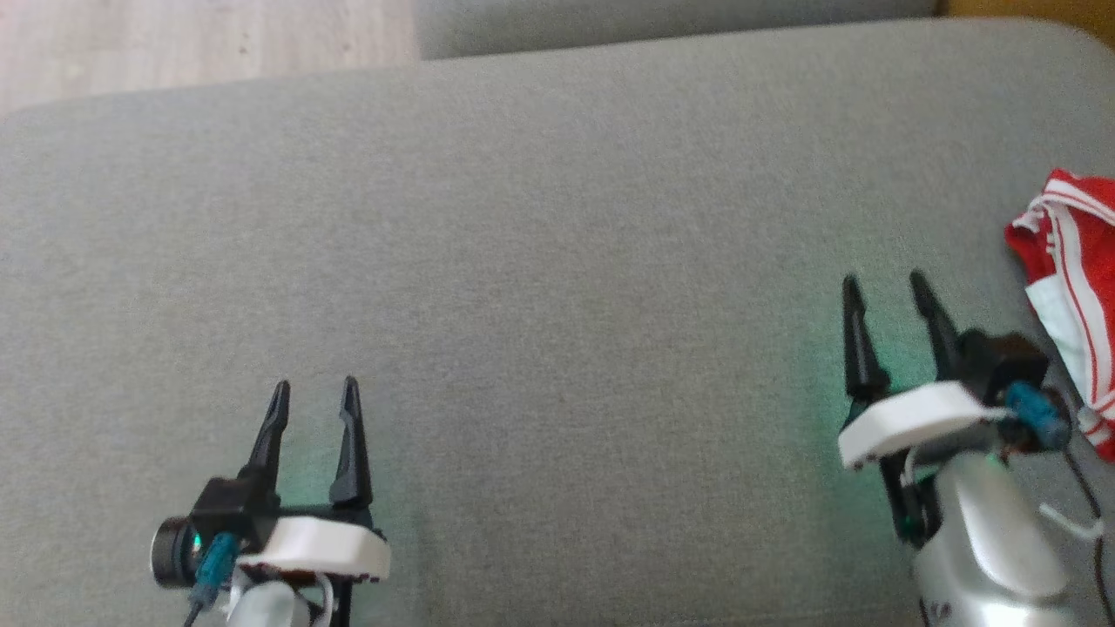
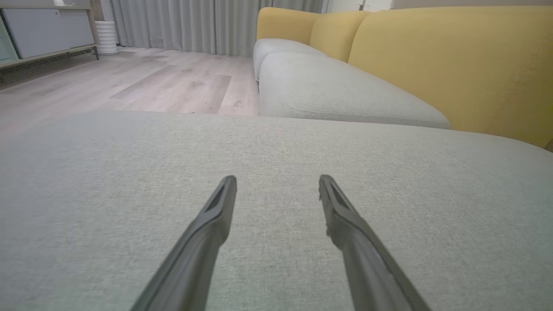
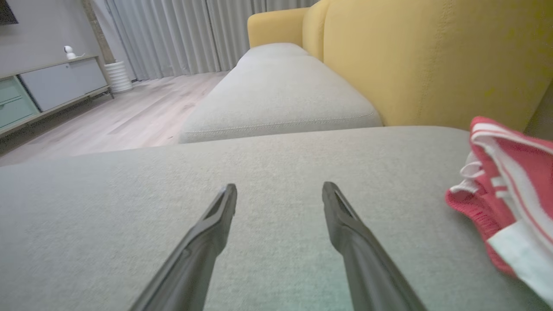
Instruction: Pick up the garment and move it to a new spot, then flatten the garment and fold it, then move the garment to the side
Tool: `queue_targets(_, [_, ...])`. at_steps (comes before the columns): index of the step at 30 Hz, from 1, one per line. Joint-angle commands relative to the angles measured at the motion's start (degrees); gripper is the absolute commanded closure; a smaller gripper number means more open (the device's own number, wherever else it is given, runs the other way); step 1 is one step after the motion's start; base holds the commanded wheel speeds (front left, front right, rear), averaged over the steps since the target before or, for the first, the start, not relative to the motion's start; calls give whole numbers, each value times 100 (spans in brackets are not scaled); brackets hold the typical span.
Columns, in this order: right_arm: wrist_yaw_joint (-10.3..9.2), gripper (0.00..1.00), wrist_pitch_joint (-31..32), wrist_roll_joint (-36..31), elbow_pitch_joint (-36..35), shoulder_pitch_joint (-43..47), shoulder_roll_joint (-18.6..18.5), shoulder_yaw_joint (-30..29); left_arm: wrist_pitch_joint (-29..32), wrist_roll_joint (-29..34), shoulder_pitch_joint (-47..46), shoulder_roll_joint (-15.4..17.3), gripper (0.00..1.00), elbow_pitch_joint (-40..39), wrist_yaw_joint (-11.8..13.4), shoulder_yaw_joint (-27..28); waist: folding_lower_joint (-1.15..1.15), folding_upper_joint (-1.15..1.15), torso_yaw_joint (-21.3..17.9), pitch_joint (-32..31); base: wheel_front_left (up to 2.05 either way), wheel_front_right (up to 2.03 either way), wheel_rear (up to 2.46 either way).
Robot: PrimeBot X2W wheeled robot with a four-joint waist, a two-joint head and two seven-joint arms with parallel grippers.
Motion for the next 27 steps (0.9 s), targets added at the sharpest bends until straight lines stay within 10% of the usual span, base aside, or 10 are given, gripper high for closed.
queue_targets(1, [-3, 0, -37, 34, -150, -31, 33, 170, -29, -25, -36, 18, 0, -140, 40, 257, 1, 0, 123, -155, 0, 0, 0])
queue_targets(23, [-3, 0, -37, 509, -393, 657, 34, 576, -29, -250, 593, 18, 0, -210, 14, 592, 1, 0, 98, -873, 0, 0, 0])
queue_targets(24, [0, 100, 0, 462, -204, 748, 31, 428, 0, -227, 669, 2, 100, -14, 7, 359, 1, 0, 100, -874, 0, 0, 0])
queue_targets(27, [0, 100, 4, 465, 23, 833, 48, 425, 6, -240, 702, -2, 100, 242, -2, 320, 1, 0, 98, -880, 0, 0, 0])
